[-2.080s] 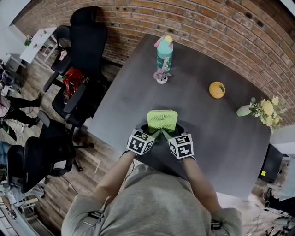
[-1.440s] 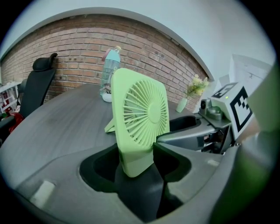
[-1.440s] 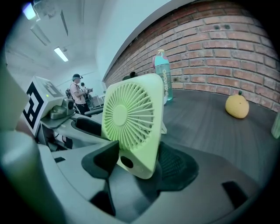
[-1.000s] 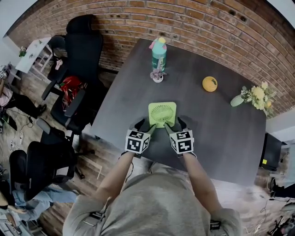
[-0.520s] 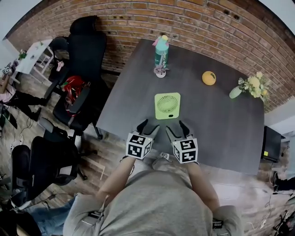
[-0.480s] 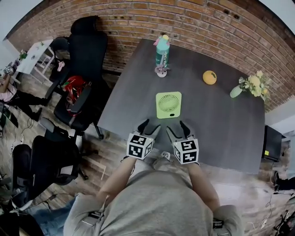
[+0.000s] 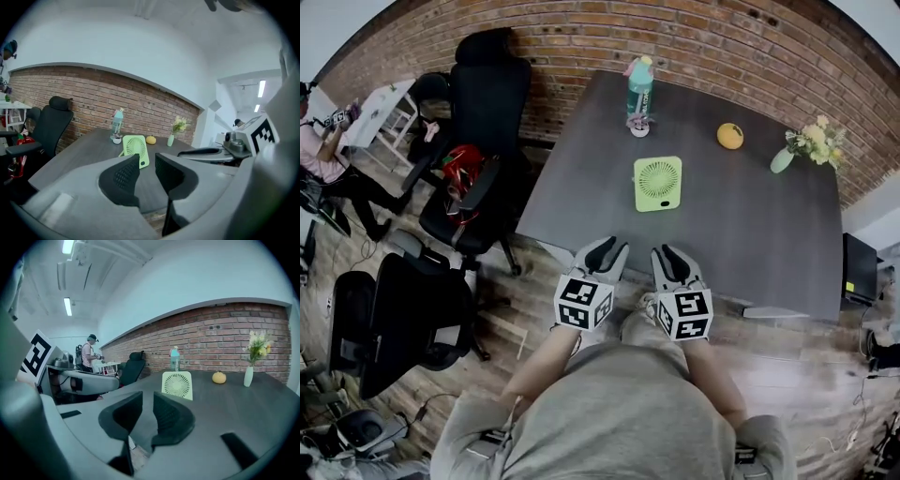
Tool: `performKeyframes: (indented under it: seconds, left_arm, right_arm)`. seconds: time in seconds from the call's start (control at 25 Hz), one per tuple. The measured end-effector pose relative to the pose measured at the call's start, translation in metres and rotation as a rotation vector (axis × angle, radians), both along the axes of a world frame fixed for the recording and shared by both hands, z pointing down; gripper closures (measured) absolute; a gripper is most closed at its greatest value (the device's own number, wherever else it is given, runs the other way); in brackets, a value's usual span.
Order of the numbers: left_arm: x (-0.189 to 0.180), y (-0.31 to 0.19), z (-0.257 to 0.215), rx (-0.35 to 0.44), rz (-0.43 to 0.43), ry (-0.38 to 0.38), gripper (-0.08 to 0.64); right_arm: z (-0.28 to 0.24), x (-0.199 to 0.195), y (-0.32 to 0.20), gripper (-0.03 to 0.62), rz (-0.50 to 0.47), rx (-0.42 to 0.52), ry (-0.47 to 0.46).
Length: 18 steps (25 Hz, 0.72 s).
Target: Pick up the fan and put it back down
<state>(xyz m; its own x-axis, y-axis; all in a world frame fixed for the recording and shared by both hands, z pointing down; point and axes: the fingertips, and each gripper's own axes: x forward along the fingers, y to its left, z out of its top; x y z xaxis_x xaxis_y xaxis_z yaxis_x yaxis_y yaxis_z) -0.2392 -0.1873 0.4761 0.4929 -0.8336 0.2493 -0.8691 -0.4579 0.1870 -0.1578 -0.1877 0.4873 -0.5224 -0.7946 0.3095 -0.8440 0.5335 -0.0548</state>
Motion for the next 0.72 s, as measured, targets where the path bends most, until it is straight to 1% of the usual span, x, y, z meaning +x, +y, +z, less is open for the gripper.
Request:
performKeyframes:
  seconds: [0.12,0.28,0.52,0.72]
  left_arm:
    - [-0.007,0.028,-0.009,0.026,-0.006,0.009,0.483]
    - [-0.014,0.063,-0.012,0.039,-0.004,0.013,0.515]
    - [-0.019,0.115,-0.009,0.025,0.010,0.019,0.528]
    - [-0.022,0.151,-0.011,0.029,0.018,0.016,0.531]
  right_arm:
    - [-0.006,-0.006,0.029,0.551,0.006,0.015,-0.015]
    - [-0.015,-0.013,0.065,0.572,0.006,0.038,-0.034]
    - [-0.026,-0.015,0.117,0.588,0.017,0.068,-0.049]
    - [-0.033,-0.012,0.155,0.589,0.027,0.096,-0.041]
